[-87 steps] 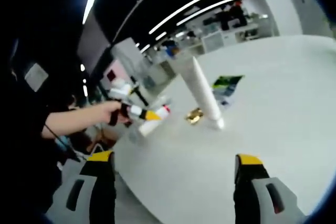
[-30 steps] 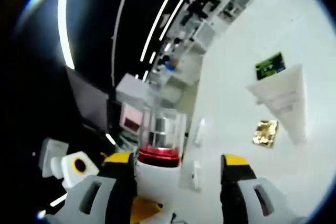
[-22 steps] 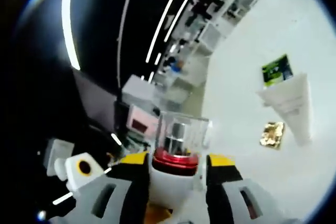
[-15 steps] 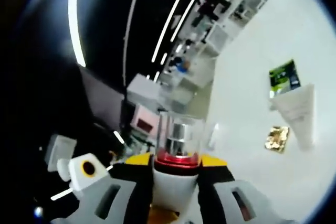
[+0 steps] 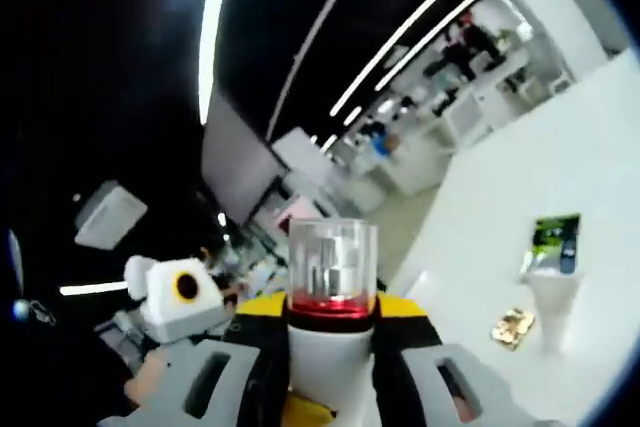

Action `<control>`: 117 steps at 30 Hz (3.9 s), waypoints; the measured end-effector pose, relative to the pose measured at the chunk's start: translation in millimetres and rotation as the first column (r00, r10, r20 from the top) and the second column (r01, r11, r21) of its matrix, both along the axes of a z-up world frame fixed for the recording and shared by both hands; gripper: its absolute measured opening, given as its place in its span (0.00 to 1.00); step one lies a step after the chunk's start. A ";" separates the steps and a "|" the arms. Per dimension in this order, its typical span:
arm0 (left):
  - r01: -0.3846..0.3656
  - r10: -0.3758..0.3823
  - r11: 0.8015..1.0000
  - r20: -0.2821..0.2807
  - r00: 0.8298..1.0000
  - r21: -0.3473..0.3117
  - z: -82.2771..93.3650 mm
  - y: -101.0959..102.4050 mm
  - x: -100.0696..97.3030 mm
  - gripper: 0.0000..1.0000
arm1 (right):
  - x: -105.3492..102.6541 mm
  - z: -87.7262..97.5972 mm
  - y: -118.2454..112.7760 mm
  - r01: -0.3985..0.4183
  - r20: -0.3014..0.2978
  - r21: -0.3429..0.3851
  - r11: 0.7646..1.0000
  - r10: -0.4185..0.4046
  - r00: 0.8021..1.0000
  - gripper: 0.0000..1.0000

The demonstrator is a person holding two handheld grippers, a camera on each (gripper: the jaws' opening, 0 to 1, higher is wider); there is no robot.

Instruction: Arrange the skincare products in the storage area until every visible bottle or jar stands upright without overlapping.

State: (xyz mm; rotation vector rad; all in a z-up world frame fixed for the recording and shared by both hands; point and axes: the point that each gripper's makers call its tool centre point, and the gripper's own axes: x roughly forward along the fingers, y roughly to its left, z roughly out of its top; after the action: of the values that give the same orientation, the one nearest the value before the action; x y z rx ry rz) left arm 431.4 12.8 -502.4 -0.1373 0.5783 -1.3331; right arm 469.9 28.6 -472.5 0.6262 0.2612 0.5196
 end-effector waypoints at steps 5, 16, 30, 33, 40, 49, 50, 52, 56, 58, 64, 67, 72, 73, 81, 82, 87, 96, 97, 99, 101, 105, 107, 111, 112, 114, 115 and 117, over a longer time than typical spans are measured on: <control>0.074 -0.070 0.995 0.062 0.996 -0.064 29.3 -3.6 -18.2 0.30 | -18.2 36.1 4.7 -0.087 0.081 -0.063 0.994 0.092 0.992 0.24; 0.230 -0.223 0.971 0.112 0.968 -0.059 43.7 6.0 -46.6 0.45 | -45.7 67.1 17.6 -0.204 0.164 -0.156 0.967 0.229 0.960 0.24; 0.519 -0.507 0.789 0.129 0.852 -0.328 122.4 16.7 -94.0 0.51 | -114.7 152.4 43.3 -0.531 0.464 -0.097 0.842 0.511 0.724 0.24; 0.610 -0.598 0.721 0.150 0.788 -0.329 129.5 20.4 -110.1 0.51 | -125.1 164.1 43.0 -0.591 0.491 -0.063 0.804 0.541 0.683 0.24; 0.670 -0.676 0.631 0.147 0.722 -0.391 137.9 13.7 -121.1 0.51 | -134.2 176.5 46.5 -0.629 0.511 -0.061 0.775 0.566 0.647 0.24; 0.765 -0.822 0.281 0.267 0.504 -0.580 175.4 30.6 -137.0 0.46 | -150.2 197.5 52.7 -0.718 0.554 -0.034 0.695 0.611 0.565 0.24; 0.762 -0.827 0.265 0.267 0.495 -0.591 177.8 31.5 -137.0 0.46 | -152.3 199.3 53.2 -0.728 0.560 -0.034 0.684 0.616 0.553 0.24; 0.755 -0.842 0.235 0.260 0.473 -0.612 184.8 29.7 -139.8 0.42 | -153.8 202.5 53.7 -0.735 0.568 -0.030 0.678 0.616 0.545 0.24; 0.807 -0.851 0.222 0.297 0.434 -0.547 181.3 21.5 -153.2 0.38 | -156.7 204.8 53.7 -0.744 0.574 -0.044 0.666 0.627 0.527 0.24; 0.811 -0.863 0.190 0.301 0.407 -0.553 184.4 21.4 -159.3 0.36 | -156.1 204.6 53.8 -0.753 0.570 -0.045 0.656 0.636 0.520 0.24; 0.811 -0.875 0.136 0.315 0.368 -0.569 189.5 24.7 -160.1 0.32 | -166.2 210.4 58.6 -0.790 0.592 -0.041 0.612 0.652 0.474 0.24; 0.815 -0.864 0.157 0.322 0.387 -0.558 190.0 23.6 -159.5 0.32 | -165.8 210.5 57.8 -0.784 0.593 -0.055 0.619 0.651 0.473 0.24; 0.802 -0.859 0.205 0.290 0.422 -0.561 194.2 19.6 -161.5 0.31 | -168.6 215.1 53.4 -0.797 0.614 -0.041 0.602 0.645 0.455 0.25; 0.797 -0.861 0.215 0.276 0.427 -0.564 196.0 19.1 -163.1 0.31 | -169.3 216.0 52.7 -0.801 0.616 -0.041 0.597 0.646 0.450 0.25; 0.772 -0.805 0.338 0.261 0.533 -0.538 193.7 8.8 -154.1 0.30 | -161.7 215.4 42.5 -0.764 0.621 -0.057 0.643 0.622 0.477 0.26; 0.765 -0.786 0.372 0.260 0.561 -0.525 191.4 5.8 -150.2 0.30 | -159.6 214.3 41.0 -0.752 0.614 -0.061 0.657 0.618 0.490 0.26; 0.712 -0.696 0.517 0.250 0.673 -0.475 183.5 -5.9 -129.9 0.29 | -138.4 207.8 27.0 -0.618 0.575 -0.093 0.781 0.549 0.606 0.27; 0.568 -0.501 0.791 0.294 0.814 -0.226 153.4 -23.2 -81.3 0.29 | -105.3 189.4 -4.2 -0.354 0.505 -0.239 0.904 0.428 0.750 0.23; 0.551 -0.482 0.808 0.301 0.823 -0.211 150.5 -25.5 -77.1 0.29 | -102.7 186.4 -5.9 -0.345 0.490 -0.256 0.903 0.429 0.759 0.23; 0.533 -0.468 0.824 0.299 0.832 -0.192 146.7 -27.5 -74.5 0.29 | -98.7 182.8 -8.6 -0.330 0.476 -0.279 0.902 0.428 0.768 0.23; 0.510 -0.444 0.840 0.303 0.843 -0.186 144.5 -29.0 -70.4 0.29 | -93.9 179.7 -11.8 -0.304 0.464 -0.307 0.902 0.420 0.780 0.23; 0.443 -0.375 0.886 0.349 0.859 -0.139 138.5 -32.6 -58.9 0.29 | -83.9 170.8 -16.7 -0.240 0.438 -0.387 0.890 0.406 0.802 0.24; 0.418 -0.355 0.904 0.381 0.854 -0.094 134.3 -33.2 -55.6 0.29 | -80.8 166.2 -18.2 -0.231 0.421 -0.407 0.884 0.406 0.811 0.24; 0.414 -0.339 0.904 0.407 0.848 -0.110 139.1 -32.4 -58.6 0.29 | -81.6 162.7 -16.1 -0.236 0.411 -0.437 0.868 0.426 0.806 0.25; 0.417 -0.339 0.901 0.404 0.850 -0.121 141.3 -32.8 -59.8 0.29 | -82.1 161.9 -14.0 -0.239 0.407 -0.442 0.864 0.431 0.805 0.26; 0.414 -0.328 0.901 0.416 0.848 -0.133 144.4 -34.2 -61.4 0.29 | -82.3 158.5 -10.0 -0.233 0.399 -0.468 0.852 0.439 0.805 0.26; 0.415 -0.333 0.901 0.414 0.847 -0.125 143.8 -34.8 -61.2 0.29 | -82.8 159.1 -9.4 -0.227 0.403 -0.472 0.852 0.438 0.804 0.26; 0.401 -0.317 0.908 0.426 0.847 -0.121 143.7 -35.3 -58.8 0.29 | -81.7 158.4 -12.4 -0.214 0.396 -0.479 0.851 0.428 0.812 0.26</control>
State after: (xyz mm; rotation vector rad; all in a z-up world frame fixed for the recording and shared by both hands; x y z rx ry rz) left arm 372.5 -22.5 -358.7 0.0825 0.1144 -1.7340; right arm 388.2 16.2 -314.1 0.0090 -0.0142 0.9141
